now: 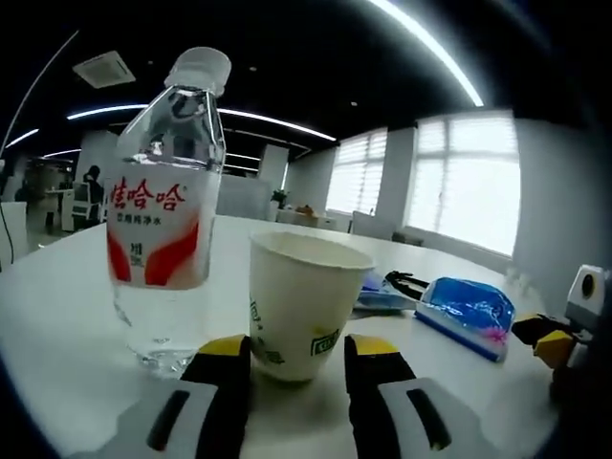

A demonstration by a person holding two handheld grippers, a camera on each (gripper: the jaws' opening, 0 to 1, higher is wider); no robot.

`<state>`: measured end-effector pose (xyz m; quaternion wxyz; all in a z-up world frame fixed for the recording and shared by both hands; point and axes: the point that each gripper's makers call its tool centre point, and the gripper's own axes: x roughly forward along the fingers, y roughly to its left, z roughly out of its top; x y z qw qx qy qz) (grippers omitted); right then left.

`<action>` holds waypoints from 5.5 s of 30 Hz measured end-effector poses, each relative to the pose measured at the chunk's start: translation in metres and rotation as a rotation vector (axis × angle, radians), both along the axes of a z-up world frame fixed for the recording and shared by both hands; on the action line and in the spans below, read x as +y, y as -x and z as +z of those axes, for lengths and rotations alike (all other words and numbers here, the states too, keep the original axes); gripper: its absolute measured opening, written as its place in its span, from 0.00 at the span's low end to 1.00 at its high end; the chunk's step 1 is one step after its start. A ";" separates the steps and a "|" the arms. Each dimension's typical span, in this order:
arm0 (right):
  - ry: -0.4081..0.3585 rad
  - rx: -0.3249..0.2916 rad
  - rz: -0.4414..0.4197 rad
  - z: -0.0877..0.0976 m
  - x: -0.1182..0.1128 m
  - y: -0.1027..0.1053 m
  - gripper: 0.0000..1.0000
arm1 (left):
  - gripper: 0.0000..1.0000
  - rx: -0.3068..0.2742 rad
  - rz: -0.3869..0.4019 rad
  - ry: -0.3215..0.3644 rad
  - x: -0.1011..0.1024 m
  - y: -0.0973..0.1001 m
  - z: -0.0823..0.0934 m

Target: Arrange the tabletop items into an orderly group along one side of the table until the central work area is clear of visible clutter.

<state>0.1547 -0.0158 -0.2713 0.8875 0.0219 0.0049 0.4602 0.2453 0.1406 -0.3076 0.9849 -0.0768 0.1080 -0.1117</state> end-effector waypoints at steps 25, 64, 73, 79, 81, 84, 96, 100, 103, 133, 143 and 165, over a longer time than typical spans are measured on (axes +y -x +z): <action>0.061 0.003 -0.008 -0.005 0.003 0.003 0.33 | 0.48 -0.049 -0.003 -0.081 0.000 0.019 0.007; 0.116 -0.016 -0.039 0.001 -0.012 0.011 0.53 | 0.78 -0.181 -0.025 -0.179 -0.013 0.068 0.058; 0.119 -0.026 -0.073 0.005 -0.022 0.010 0.58 | 0.84 -0.210 -0.080 -0.190 -0.032 0.075 0.070; 0.121 -0.034 -0.092 0.007 -0.029 0.010 0.59 | 0.86 -0.227 -0.106 -0.204 -0.041 0.079 0.075; 0.123 -0.035 -0.108 0.008 -0.033 0.009 0.60 | 0.88 -0.215 -0.128 -0.212 -0.047 0.080 0.074; 0.132 -0.030 -0.129 0.008 -0.037 0.008 0.63 | 0.89 -0.215 -0.140 -0.230 -0.051 0.082 0.073; 0.149 -0.023 -0.178 0.011 -0.056 0.009 0.66 | 0.89 -0.196 -0.197 -0.227 -0.067 0.086 0.072; 0.163 -0.032 -0.205 0.013 -0.063 0.008 0.66 | 0.88 -0.189 -0.209 -0.226 -0.070 0.085 0.072; 0.166 -0.035 -0.220 0.014 -0.069 0.008 0.66 | 0.88 -0.192 -0.218 -0.227 -0.074 0.085 0.073; 0.182 -0.014 -0.366 0.013 -0.120 -0.004 0.64 | 0.83 -0.149 -0.342 -0.229 -0.116 0.069 0.068; 0.182 -0.008 -0.388 0.011 -0.130 -0.005 0.63 | 0.82 -0.149 -0.364 -0.238 -0.126 0.064 0.066; 0.226 -0.004 -0.412 0.001 -0.144 -0.008 0.60 | 0.76 -0.167 -0.365 -0.264 -0.140 0.042 0.071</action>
